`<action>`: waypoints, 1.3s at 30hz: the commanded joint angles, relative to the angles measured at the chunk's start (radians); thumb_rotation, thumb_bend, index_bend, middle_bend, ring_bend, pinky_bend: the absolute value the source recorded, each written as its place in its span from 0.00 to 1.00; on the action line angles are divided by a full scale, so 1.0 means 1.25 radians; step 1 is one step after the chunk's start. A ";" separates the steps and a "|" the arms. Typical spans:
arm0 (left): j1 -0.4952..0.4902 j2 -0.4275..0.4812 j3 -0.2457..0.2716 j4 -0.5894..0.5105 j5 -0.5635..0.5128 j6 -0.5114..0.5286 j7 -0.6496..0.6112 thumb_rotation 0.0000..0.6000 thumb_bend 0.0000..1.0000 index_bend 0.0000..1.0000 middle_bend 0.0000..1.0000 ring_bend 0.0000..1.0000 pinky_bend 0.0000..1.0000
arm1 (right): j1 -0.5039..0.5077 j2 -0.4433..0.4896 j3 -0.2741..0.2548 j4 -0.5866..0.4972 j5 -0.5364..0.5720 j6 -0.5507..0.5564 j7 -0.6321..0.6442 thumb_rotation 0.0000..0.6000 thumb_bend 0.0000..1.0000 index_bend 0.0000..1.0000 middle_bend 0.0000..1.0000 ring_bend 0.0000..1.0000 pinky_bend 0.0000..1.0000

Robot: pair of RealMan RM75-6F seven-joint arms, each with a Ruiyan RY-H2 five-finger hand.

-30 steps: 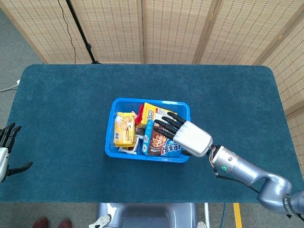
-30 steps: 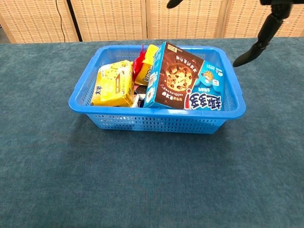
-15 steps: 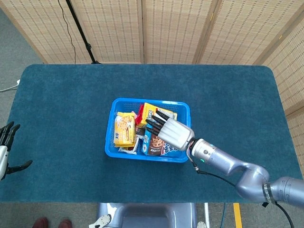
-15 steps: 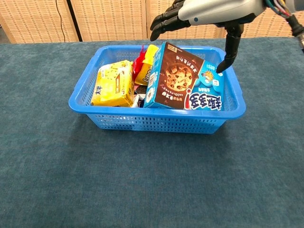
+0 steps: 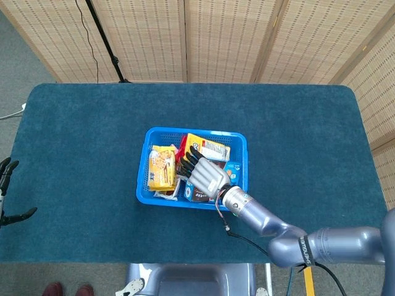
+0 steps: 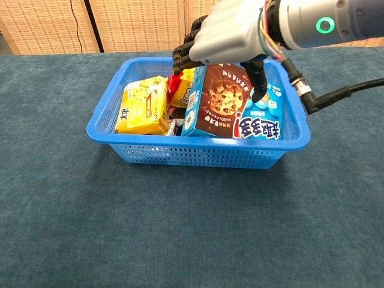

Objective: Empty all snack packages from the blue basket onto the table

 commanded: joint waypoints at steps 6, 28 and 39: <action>-0.001 0.007 -0.003 0.009 -0.004 -0.008 -0.026 1.00 0.00 0.00 0.00 0.00 0.00 | 0.171 -0.127 -0.061 -0.041 0.249 0.184 -0.186 1.00 0.00 0.08 0.00 0.00 0.00; -0.003 0.015 0.000 0.017 0.003 -0.021 -0.057 1.00 0.00 0.00 0.00 0.00 0.00 | 0.101 -0.097 -0.128 0.072 -0.172 0.076 0.072 1.00 0.30 0.68 0.45 0.29 0.44; -0.008 0.013 0.006 0.008 0.012 -0.030 -0.042 1.00 0.00 0.00 0.00 0.00 0.00 | 0.025 0.061 -0.118 -0.022 -0.385 0.151 0.169 1.00 0.32 0.70 0.47 0.33 0.49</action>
